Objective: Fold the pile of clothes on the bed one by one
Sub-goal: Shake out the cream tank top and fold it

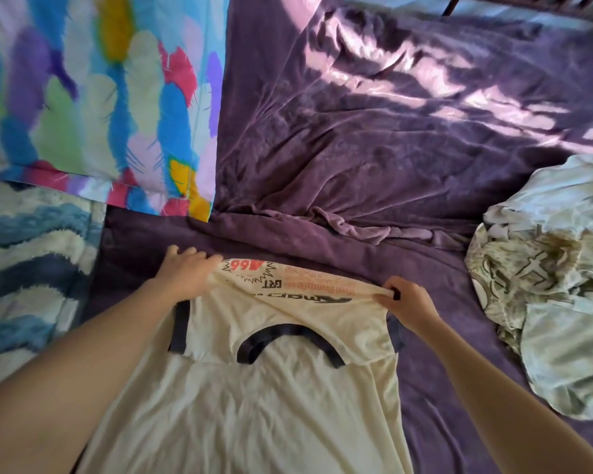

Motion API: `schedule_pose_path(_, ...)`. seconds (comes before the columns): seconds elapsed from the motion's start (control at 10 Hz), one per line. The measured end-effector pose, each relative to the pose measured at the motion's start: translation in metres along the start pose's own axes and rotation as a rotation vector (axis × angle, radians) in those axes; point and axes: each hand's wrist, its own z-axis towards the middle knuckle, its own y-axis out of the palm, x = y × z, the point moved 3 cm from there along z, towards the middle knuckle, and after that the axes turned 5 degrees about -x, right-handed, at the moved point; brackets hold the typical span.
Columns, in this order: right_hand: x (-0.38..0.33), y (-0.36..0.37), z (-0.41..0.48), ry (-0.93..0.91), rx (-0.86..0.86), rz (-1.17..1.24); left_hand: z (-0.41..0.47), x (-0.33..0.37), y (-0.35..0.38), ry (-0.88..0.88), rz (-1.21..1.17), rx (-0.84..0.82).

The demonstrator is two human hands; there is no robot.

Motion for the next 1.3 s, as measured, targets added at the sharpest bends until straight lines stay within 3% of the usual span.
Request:
schedule_pose_path(0.1, -0.002, -0.012, -0.029, -0.075, 0.033, -0.121, -0.027, -0.005, -0.015, 0.169, 0.127, 0.35)
schedule_pose_path(0.2, 0.003, -0.014, -0.07, -0.365, 0.308, -0.283, -0.065, -0.026, -0.011, 0.274, 0.127, 0.599)
schedule_pose_path(0.3, 0.02, 0.013, -0.113, -0.506, 0.308, -0.477, -0.116, -0.035, 0.015, 0.372, 0.066, 0.704)
schedule_pose_path(0.4, 0.03, 0.06, -0.156, -0.531, 0.131, -0.623, -0.163, -0.028, 0.057, 0.438, 0.027, 0.682)
schedule_pose_path(0.5, 0.045, 0.116, -0.182, -0.33, -0.165, -0.737, -0.185, -0.013, 0.107, 0.321, 0.034, 0.309)
schedule_pose_path(0.6, 0.061, 0.14, -0.186, -0.201, -0.217, -0.758, -0.196, -0.009, 0.124, 0.169, 0.045, -0.009)
schedule_pose_path(0.7, 0.041, 0.124, -0.177, -0.141, -0.234, -0.742, -0.195, -0.002, 0.109, 0.058, 0.029, -0.152)
schedule_pose_path(0.8, 0.016, 0.097, -0.158, -0.056, -0.118, -0.734, -0.178, 0.0, 0.088, -0.012, 0.04, 0.057)
schedule_pose_path(0.9, 0.008, 0.09, -0.134, -0.001, -0.069, -0.629, -0.152, 0.007, 0.07, 0.041, -0.021, 0.191)
schedule_pose_path(1.1, 0.0, 0.099, -0.092, -0.031, -0.253, -0.557, -0.099, 0.005, 0.089, 0.051, 0.163, -0.141)
schedule_pose_path(1.2, 0.01, 0.104, -0.08, -0.043, -0.325, -0.642, -0.093, -0.01, 0.097, 0.11, 0.159, -0.176)
schedule_pose_path(1.3, 0.02, 0.096, -0.07, -0.026, -0.362, -0.619, -0.092, -0.029, 0.105, 0.109, -0.142, -0.251)
